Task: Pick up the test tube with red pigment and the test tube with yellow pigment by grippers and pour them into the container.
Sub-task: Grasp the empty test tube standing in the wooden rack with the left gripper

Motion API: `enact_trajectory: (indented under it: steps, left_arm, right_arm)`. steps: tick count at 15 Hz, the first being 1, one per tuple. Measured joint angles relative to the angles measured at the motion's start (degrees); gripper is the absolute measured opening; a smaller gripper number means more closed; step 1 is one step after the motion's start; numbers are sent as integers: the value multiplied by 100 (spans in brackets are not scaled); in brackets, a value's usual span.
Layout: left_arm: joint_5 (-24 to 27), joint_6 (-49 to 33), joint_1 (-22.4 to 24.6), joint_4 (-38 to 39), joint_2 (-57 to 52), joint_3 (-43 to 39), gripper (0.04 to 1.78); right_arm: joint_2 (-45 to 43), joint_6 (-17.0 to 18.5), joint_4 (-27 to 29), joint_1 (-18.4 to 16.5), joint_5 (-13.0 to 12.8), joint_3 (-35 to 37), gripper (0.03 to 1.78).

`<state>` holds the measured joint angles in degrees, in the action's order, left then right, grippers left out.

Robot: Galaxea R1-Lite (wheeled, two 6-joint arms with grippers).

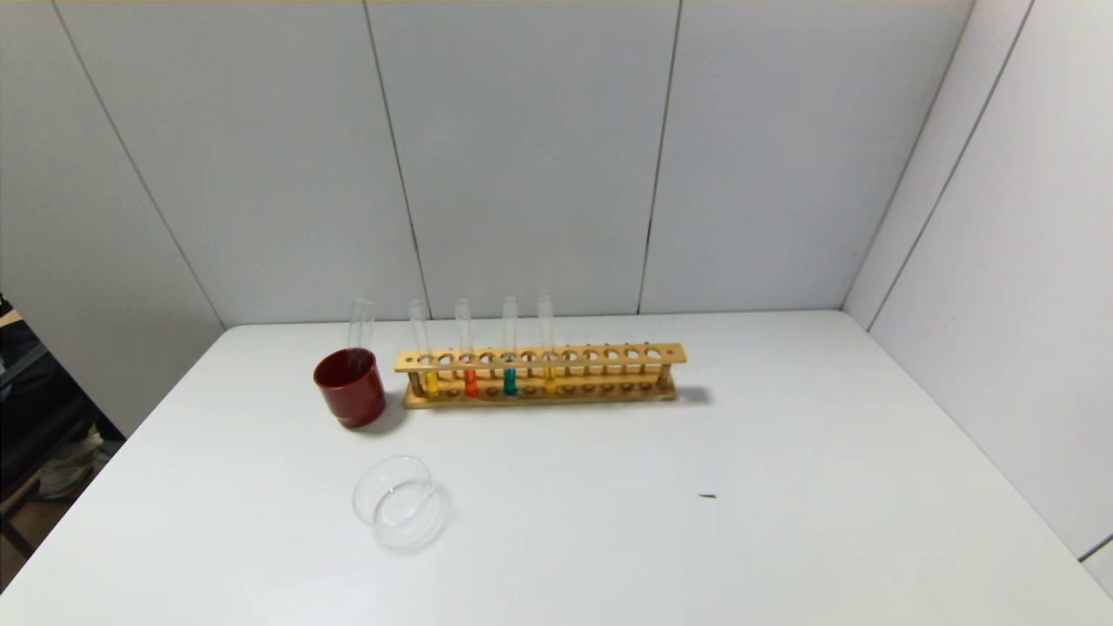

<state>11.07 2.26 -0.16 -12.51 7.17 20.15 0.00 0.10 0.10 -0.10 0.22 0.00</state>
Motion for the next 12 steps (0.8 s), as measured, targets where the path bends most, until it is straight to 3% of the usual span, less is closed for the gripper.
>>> enact_trajectory:
  steps: [5, 12]
  left_arm:
    - [254, -80, -33, 254, 2238, 1557, 175]
    - [397, -390, -505, 2491, 5810, 2202, 175]
  right_arm:
    - [0, 0, 0, 0, 2, 0, 175]
    - [0, -2, 0, 0, 0, 0, 175]
